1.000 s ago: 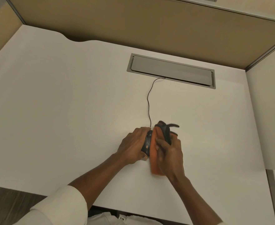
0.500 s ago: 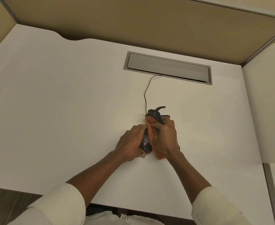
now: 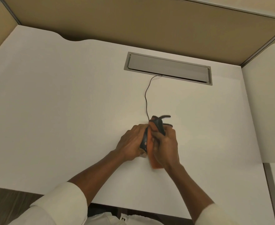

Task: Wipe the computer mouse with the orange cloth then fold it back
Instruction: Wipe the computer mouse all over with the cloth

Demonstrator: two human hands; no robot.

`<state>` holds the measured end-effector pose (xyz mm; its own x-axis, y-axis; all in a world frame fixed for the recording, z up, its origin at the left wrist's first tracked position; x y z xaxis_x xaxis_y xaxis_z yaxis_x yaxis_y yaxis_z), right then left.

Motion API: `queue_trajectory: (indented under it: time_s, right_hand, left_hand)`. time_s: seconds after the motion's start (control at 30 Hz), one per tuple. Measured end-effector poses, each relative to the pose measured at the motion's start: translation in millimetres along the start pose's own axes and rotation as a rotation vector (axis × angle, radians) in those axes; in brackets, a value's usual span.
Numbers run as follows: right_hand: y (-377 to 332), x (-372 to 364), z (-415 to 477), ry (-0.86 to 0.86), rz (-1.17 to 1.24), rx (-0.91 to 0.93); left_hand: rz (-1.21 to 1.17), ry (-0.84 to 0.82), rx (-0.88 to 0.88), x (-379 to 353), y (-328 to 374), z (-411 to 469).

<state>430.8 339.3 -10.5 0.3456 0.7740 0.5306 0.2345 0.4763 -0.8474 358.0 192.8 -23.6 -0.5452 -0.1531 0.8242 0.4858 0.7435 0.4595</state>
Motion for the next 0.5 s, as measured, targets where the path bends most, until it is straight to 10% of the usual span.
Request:
queue_trajectory:
  time_s: [0.5]
  right_hand:
    - [17.4, -5.2, 24.2, -0.044, 0.050, -0.056]
  left_hand:
    - [0.032, 0.018, 0.000, -21.0, -12.8, -1.8]
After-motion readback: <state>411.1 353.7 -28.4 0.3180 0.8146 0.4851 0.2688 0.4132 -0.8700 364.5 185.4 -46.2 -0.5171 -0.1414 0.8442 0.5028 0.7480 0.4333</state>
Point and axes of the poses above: each hand's wrist, its own z-axis towards the middle knuckle, its own x-axis out of the back of the hand, y = z × x, the point moved 3 cm from there along z, towards the middle knuckle, and after that the axes turned 12 degrees about z, right-handed, at the moved point
